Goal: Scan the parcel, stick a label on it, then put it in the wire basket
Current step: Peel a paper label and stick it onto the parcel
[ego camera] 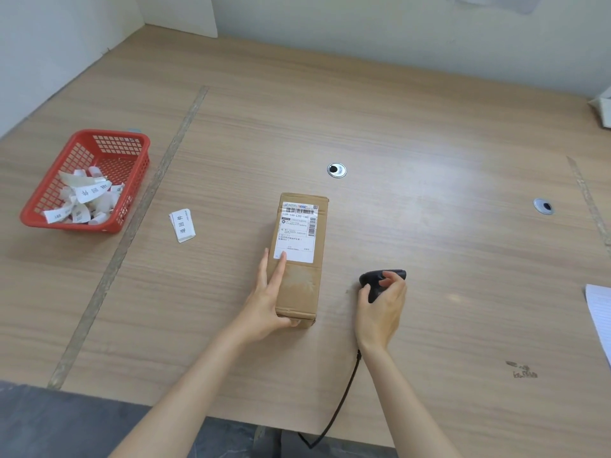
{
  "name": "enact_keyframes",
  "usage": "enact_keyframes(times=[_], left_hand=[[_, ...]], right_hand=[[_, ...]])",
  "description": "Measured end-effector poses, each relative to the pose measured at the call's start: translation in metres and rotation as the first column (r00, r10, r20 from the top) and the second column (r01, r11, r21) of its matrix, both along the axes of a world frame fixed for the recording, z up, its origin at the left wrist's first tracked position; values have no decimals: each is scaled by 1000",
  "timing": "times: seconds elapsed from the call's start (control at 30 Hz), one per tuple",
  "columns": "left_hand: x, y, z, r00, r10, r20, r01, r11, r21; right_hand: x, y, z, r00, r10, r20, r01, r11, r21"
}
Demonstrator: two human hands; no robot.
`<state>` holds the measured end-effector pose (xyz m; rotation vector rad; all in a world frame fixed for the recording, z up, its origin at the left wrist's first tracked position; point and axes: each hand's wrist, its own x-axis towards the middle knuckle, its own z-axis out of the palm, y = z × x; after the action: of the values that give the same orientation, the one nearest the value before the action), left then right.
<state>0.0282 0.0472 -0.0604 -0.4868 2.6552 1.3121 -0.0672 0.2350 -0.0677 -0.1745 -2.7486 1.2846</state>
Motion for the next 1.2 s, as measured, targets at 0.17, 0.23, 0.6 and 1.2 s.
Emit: enact_keyframes(times=[0.17,0.23,0.6,1.2], left_hand=[[3,-1,7,1000,-15,4,15,1000,3],[6,-2,12,1000,16,-15,-16,1000,26],[32,-73,29,907,384,-175,-402,912,-81],[-15,-241,-39,906,416,-85,-414,823,-389]], right_hand=[[-12,-25,15,993,112,-36,-114,993,-44],[-17,-35,22,983,175,-56,-178,982,-58],[0,-123,54,857,515,1,-511,850,-126],[8,-269,23,742,653,155,-654,755,-49]])
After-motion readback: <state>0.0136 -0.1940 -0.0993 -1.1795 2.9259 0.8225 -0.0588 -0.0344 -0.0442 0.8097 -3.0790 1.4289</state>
